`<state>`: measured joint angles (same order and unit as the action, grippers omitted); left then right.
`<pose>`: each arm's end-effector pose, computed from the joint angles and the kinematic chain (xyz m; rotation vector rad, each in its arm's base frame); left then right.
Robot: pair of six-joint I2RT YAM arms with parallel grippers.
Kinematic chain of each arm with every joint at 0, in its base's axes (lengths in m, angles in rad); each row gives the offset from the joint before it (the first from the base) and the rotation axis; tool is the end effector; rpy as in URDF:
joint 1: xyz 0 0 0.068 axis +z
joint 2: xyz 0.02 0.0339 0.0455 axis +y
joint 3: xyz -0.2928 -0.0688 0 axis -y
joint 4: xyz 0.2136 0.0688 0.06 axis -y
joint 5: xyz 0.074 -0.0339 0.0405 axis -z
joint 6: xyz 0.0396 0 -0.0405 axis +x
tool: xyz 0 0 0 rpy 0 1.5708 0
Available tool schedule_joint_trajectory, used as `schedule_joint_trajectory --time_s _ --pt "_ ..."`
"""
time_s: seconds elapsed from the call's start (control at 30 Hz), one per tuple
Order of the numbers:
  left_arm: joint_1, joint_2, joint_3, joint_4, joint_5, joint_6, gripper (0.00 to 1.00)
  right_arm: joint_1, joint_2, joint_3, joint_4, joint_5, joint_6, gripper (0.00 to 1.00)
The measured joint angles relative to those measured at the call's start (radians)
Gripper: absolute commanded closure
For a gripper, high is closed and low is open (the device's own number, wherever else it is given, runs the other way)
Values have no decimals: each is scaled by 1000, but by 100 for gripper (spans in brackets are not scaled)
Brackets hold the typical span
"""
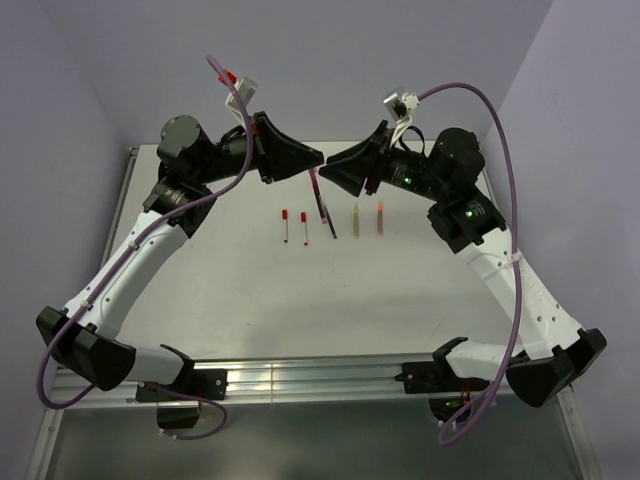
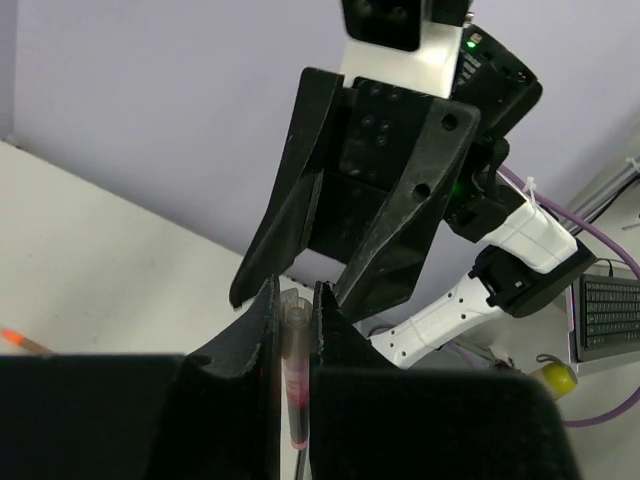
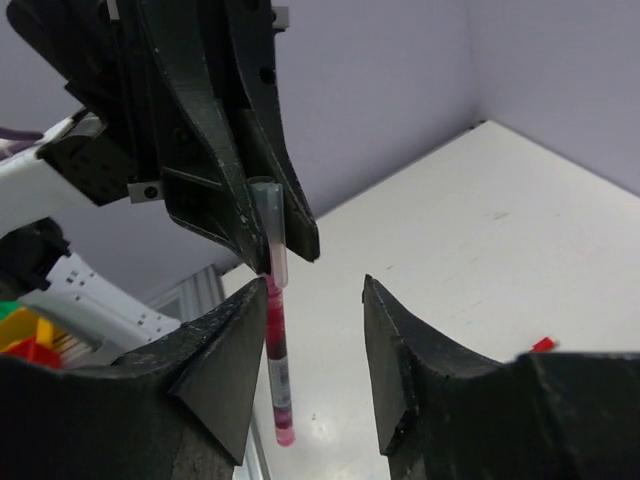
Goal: Insert the pens into the pen caps
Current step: Place the pen at the center of the board.
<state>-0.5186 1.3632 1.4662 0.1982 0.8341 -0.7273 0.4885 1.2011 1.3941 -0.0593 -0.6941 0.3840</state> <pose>0.2130 -0.1554 0.5115 0.6601 1.4124 -1.5390 0.1787 0.1237 0.5003 -0.6826 1.4335 1.1899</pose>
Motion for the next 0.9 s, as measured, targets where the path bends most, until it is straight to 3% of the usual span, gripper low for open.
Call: schedule_joint_trajectory --time_s 0.43,0.9 --pt "183 125 203 -356 -154 71 100 -14 -97 -62 -98 262 -47 39" --pt "227 630 328 -827 -628 264 100 -15 -70 -61 -209 424 -87 37"
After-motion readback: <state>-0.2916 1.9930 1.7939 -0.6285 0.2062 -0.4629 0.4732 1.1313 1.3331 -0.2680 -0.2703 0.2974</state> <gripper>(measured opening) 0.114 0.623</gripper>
